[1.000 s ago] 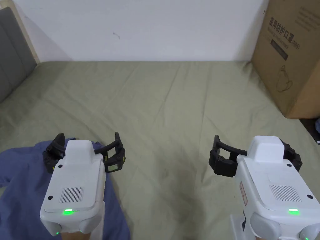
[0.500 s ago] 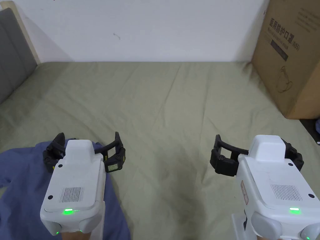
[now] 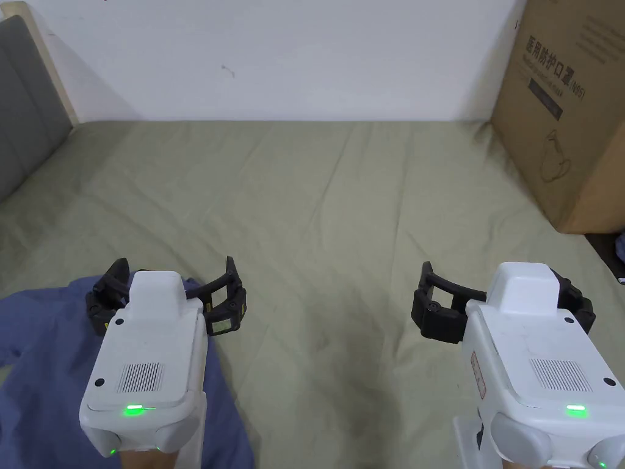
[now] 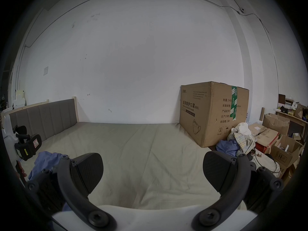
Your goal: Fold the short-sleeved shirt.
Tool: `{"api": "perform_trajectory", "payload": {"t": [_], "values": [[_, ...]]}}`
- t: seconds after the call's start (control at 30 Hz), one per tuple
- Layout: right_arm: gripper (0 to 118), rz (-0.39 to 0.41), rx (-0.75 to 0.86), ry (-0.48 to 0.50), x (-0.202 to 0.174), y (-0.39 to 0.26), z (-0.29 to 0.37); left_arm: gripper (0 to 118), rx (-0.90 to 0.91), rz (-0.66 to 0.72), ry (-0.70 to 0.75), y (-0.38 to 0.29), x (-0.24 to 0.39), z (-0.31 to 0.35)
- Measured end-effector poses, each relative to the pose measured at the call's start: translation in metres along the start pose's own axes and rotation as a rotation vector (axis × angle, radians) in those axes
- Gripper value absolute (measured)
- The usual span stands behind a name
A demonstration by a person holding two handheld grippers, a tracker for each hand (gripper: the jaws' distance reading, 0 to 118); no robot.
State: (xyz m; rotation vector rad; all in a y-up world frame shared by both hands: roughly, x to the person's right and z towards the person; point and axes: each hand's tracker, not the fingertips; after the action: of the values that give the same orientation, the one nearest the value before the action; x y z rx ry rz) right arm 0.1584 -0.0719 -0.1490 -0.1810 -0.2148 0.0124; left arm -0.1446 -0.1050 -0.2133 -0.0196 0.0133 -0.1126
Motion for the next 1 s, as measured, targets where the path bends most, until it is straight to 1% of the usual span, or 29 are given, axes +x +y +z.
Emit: {"api": "perform_trajectory", "payload": {"t": [0.17, 0.2, 0.23, 0.27, 0.3, 0.33, 0.37, 0.4, 0.43, 0.47, 0.5, 0.67, 0.8, 0.87, 1.0], "values": [[115, 0.027, -0.006, -0.013, -0.004, 0.002, 0.001, 117, -0.01, 0.025, -0.012, 0.003, 0.0, 0.0], [114, 0.031, -0.006, -0.01, -0.004, 0.003, 0.001, 114, -0.008, 0.027, -0.012, 0.004, 0.001, 0.0], [108, 0.034, -0.006, -0.002, -0.004, 0.004, 0.002, 103, 0.0, 0.029, -0.015, 0.005, 0.001, 0.002], [99, 0.035, -0.002, 0.007, -0.005, 0.004, 0.002, 85, 0.006, 0.029, -0.022, 0.005, 0.002, 0.003], [81, 0.038, 0.002, 0.011, -0.005, 0.005, 0.003, 64, 0.003, 0.028, -0.03, 0.006, 0.002, 0.003], [47, 0.043, 0.005, 0.01, -0.007, 0.005, 0.003, 35, -0.005, 0.025, -0.037, 0.007, 0.004, 0.001], [17, 0.05, 0.006, 0.008, -0.007, 0.005, 0.003, 21, -0.009, 0.024, -0.04, 0.008, 0.005, 0.001], [0, 0.061, 0.01, 0.002, -0.007, 0.005, 0.002, 12, -0.013, 0.021, -0.044, 0.009, 0.006, 0.001], [0, 0.058, 0.014, 0.004, -0.007, 0.005, 0.001, 4, -0.01, 0.024, -0.048, 0.009, 0.006, 0.001], [0, 0.057, 0.007, 0.015, -0.006, 0.006, 0.0, 0, -0.006, 0.028, -0.05, 0.01, 0.007, 0.002], [0, 0.049, 0.003, 0.03, -0.005, 0.005, 0.0, 0, -0.002, 0.03, -0.052, 0.01, 0.007, 0.003], [0, 0.058, 0.001, 0.032, -0.005, 0.004, 0.001, 0, -0.017, 0.027, -0.062, 0.011, 0.008, 0.001], [0, 0.051, -0.004, 0.06, -0.008, 0.005, 0.0, 0, -0.022, 0.041, -0.048, 0.01, 0.0, 0.003], [0, 0.055, -0.003, 0.079, -0.012, 0.005, -0.002, 0, -0.027, 0.034, -0.018, 0.009, -0.008, 0.005], [0, 0.053, 0.008, 0.149, -0.035, 0.01, -0.008, 0, -0.036, 0.037, 0.057, 0.006, -0.038, 0.014]]}}
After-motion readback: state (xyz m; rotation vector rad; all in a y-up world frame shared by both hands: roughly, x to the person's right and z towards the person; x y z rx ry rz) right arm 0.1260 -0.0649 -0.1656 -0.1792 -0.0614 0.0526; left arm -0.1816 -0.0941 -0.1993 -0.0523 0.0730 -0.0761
